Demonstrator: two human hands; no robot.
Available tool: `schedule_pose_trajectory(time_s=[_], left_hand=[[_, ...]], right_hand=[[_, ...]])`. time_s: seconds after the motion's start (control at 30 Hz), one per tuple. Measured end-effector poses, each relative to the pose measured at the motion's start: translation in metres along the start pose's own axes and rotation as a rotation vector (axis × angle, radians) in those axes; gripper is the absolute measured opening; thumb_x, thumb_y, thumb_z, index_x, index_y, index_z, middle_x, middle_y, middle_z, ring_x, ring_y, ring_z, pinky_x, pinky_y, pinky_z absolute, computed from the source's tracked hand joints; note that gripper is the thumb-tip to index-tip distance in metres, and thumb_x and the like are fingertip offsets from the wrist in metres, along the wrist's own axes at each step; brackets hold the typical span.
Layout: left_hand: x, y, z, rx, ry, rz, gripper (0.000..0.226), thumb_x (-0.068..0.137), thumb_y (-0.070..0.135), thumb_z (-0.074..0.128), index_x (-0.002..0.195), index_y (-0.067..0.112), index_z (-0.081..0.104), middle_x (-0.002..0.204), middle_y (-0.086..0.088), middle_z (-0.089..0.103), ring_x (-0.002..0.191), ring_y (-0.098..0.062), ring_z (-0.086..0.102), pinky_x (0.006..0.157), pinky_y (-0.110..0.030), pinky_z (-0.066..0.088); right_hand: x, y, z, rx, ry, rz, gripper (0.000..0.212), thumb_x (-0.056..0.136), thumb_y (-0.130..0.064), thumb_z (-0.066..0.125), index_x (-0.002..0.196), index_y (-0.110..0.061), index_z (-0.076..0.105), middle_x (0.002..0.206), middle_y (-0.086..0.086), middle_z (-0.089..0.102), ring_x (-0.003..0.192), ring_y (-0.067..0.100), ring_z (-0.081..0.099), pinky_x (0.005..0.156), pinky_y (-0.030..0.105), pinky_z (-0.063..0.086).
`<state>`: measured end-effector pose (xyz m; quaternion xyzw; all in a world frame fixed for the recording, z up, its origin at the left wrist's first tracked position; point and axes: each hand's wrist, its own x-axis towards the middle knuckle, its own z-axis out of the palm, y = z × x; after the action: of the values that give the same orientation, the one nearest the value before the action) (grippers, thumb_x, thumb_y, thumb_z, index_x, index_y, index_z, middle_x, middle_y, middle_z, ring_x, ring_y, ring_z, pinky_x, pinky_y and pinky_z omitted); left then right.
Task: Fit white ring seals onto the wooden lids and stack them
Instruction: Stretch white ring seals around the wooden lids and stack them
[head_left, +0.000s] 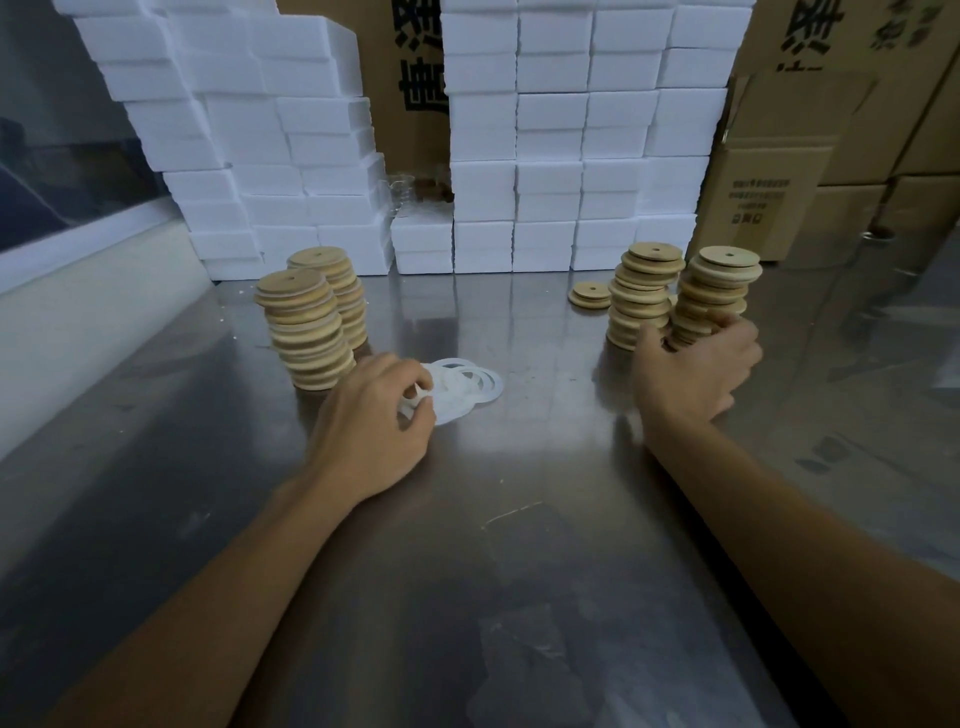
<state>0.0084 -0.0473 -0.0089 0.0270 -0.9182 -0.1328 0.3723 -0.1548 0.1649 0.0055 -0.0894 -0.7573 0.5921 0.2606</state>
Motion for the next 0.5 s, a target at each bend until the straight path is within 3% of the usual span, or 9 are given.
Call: schedule_pose_trajectory(time_s=[0.17,0.5], left_hand=[[0.000,-0.008,-0.003,-0.038,0.000,-0.066,0.010,0.080,0.005,0.070,0.088,0.011,0.066,0.079,0.005,0.057,0.071,-0.013,0.052,0.063,-0.028,0.045],[0.000,-0.010,0.000,-0.048,-0.042,-0.097,0.009,0.080,0.007,0.069,0.087,0.014,0.067,0.076,0.007,0.059,0.069,-0.009,0.055,0.061,-0.023,0.043]], right_hand=[[0.033,0.007,0.012,0.008,0.129,0.038,0.067,0.077,-0.038,0.071,0.133,-0.020,0.038,0.138,0.002,0.040,0.130,0.023,0.040,0.107,0.047,0.029],[0.069,0.016,0.027,0.036,0.103,-0.036,0.093,0.074,-0.047,0.069,0.152,-0.031,0.021,0.154,-0.007,0.031,0.139,0.021,0.036,0.112,0.051,0.023]])
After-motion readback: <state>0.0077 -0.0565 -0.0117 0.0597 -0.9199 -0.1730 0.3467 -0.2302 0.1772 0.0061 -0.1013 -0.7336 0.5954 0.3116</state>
